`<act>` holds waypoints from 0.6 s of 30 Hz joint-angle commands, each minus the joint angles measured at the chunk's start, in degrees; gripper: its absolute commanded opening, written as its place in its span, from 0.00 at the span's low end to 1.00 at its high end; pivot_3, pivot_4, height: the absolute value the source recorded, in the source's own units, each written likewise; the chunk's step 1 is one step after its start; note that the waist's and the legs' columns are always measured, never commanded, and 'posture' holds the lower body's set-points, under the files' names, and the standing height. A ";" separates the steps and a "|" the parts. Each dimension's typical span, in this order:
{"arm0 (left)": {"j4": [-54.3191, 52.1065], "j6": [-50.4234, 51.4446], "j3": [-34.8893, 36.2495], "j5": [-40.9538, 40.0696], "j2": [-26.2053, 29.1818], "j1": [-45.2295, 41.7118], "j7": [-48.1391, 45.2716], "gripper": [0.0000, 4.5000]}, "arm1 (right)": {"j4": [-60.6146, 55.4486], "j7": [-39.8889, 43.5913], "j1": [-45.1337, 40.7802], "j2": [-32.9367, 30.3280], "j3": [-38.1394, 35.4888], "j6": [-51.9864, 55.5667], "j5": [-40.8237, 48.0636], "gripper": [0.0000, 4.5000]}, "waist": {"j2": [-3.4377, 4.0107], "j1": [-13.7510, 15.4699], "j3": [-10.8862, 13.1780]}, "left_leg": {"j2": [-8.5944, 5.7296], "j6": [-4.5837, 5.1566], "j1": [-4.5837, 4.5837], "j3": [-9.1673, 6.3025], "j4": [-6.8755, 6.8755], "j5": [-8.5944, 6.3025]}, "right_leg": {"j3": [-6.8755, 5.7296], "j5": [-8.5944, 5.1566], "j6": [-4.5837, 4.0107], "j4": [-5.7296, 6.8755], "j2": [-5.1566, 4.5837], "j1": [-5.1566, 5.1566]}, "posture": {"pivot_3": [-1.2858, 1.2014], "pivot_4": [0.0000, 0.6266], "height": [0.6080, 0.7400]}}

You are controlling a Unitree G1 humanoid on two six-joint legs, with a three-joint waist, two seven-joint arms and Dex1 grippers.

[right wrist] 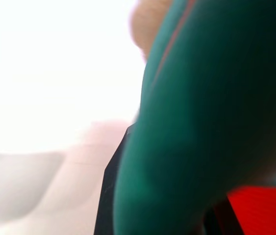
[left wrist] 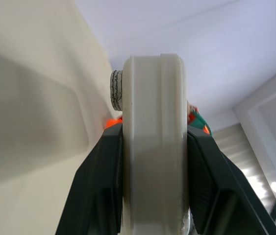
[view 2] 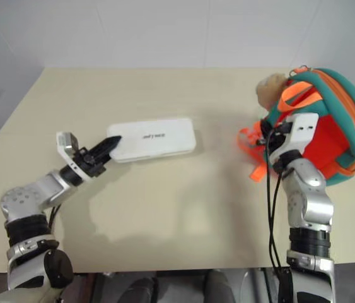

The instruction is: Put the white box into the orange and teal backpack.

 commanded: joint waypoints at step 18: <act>11.17 -8.15 -2.52 3.21 8.78 -5.08 -8.03 0.29 | -27.58 16.61 -2.62 -9.99 8.85 16.58 17.08 0.12 | 0.00 0.12 0.00 | 0.01 0.02 -0.05 0.03 -0.03 -0.07 | 0.00 0.00 0.01 -0.06 0.00 -0.07 | 0.52 0.24 1.00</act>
